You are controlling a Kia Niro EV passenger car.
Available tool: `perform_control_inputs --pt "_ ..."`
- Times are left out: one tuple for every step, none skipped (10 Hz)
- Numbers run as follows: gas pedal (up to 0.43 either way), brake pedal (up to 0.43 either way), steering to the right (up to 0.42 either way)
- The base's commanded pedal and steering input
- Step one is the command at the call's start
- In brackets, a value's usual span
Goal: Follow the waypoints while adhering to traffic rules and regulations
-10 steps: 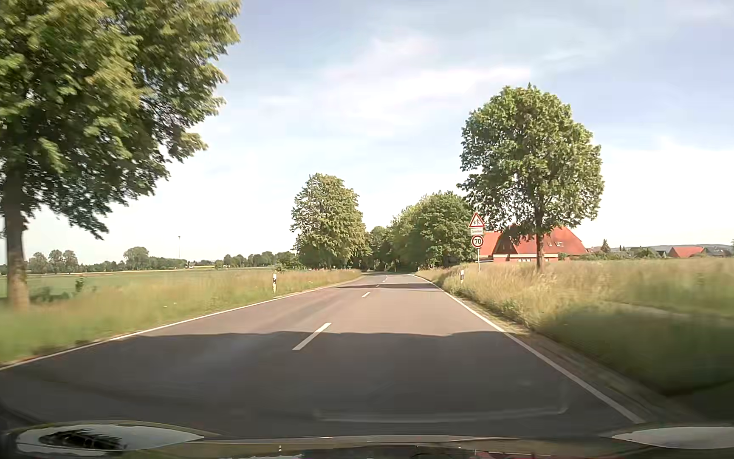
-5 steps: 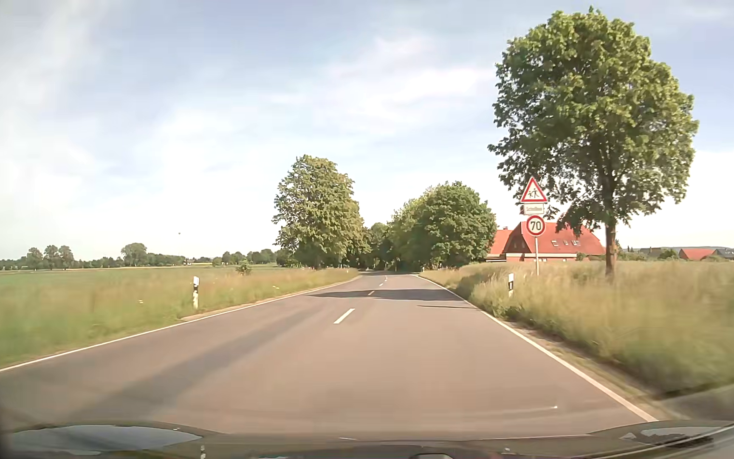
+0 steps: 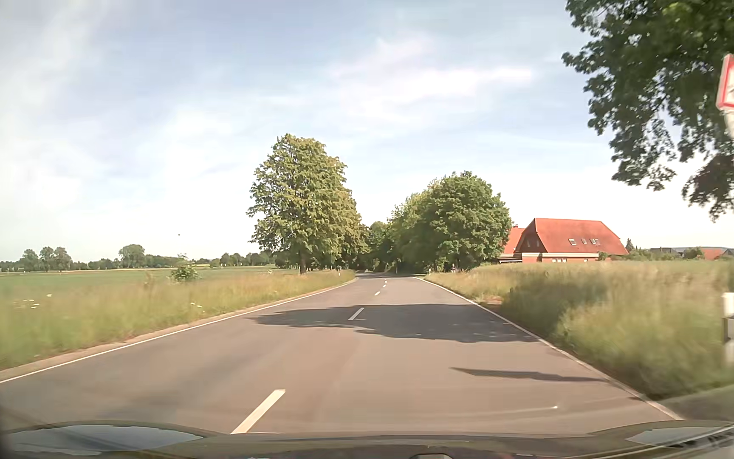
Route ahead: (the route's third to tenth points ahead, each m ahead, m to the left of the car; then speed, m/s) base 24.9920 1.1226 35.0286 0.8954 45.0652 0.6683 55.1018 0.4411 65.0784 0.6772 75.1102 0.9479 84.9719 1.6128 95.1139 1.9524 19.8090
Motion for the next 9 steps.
perform_control_inputs --pt "0.0 0.262 0.003" --pt "0.0 0.256 0.006" --pt "0.0 0.256 0.008" --pt "0.0 0.25 0.008" --pt "0.0 0.238 0.007" --pt "0.0 0.232 0.006" --pt "0.0 0.232 0.006" --pt "0.0 0.232 0.005" --pt "0.0 0.226 0.003"
